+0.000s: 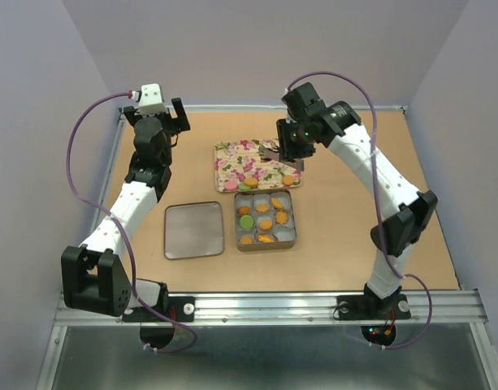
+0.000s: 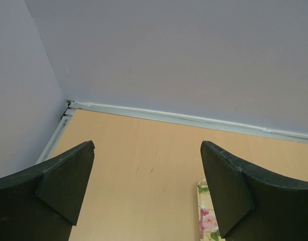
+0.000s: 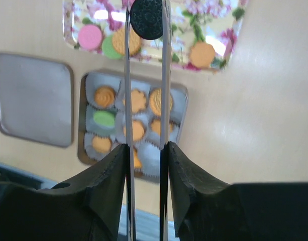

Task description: Pack the cookies

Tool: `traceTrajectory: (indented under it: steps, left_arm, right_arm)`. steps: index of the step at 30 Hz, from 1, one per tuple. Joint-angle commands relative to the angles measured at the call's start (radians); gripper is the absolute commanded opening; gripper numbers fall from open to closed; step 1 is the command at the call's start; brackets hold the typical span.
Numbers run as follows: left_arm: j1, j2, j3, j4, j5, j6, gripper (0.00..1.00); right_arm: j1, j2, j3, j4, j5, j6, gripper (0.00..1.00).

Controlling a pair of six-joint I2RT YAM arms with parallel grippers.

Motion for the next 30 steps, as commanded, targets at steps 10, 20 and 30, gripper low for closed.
traceTrajectory:
  steps: [10,20,30]
  left_arm:
    - [-0.023,-0.026,0.003,0.044,-0.009,0.011,0.99]
    - [-0.054,-0.018,-0.002,0.044,-0.035,0.031,0.99]
    - [-0.058,-0.011,0.0,0.044,-0.038,0.034,0.99]
  right_arm:
    - [-0.004,-0.663,-0.657,0.071,-0.306,0.082,0.39]
    - [-0.002,-0.797,-0.93,0.15,-0.402,0.129,0.37]
    - [-0.004,-0.814,-1.001,0.156,-0.385,0.123,0.37]
